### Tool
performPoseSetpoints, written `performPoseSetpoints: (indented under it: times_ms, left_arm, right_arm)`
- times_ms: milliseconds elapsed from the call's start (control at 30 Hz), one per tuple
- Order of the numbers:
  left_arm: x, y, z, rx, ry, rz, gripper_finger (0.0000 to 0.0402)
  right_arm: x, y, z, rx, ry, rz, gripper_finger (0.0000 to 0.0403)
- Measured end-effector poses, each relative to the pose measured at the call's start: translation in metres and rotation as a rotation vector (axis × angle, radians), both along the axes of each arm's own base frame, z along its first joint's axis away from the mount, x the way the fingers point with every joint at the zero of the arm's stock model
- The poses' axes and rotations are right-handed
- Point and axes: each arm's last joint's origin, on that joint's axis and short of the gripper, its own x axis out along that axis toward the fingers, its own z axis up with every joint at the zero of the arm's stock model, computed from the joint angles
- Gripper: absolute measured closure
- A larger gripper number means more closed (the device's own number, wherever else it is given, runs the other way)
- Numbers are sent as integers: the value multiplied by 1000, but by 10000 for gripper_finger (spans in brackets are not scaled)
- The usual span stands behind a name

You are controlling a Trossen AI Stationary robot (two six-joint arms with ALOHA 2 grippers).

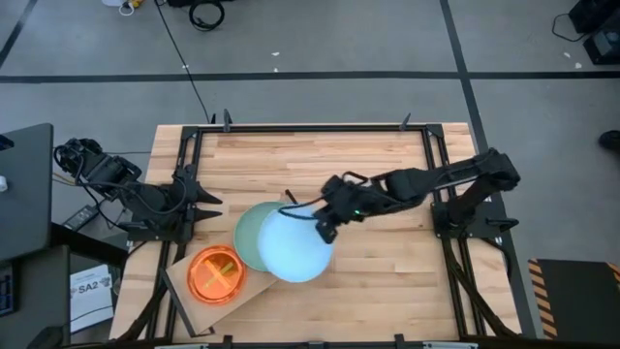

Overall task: Place and stack plates onto a shelf
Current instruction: Stack the gray plate on top of the blue plate on the shelf

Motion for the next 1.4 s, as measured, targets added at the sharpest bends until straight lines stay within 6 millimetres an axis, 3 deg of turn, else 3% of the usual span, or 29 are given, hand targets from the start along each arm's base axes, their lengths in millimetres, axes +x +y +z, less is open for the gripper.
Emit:
performPoseSetpoints:
  times_ms: [267, 500, 633, 1400]
  left_arm:
    - [0, 0, 0, 0, 0, 1, 260]
    - [0, 0, 0, 0, 0, 0, 260]
    - [0, 0, 0, 0, 0, 0, 260]
    - [0, 0, 0, 0, 0, 0, 260]
  right_arm:
    - [48, -20, -12, 4, -184, 90, 389]
    - [70, -28, -34, -4, -182, 108, 389]
    - [74, -31, -42, -6, -159, 100, 389]
    - [73, -41, -40, -93, -149, 133, 387]
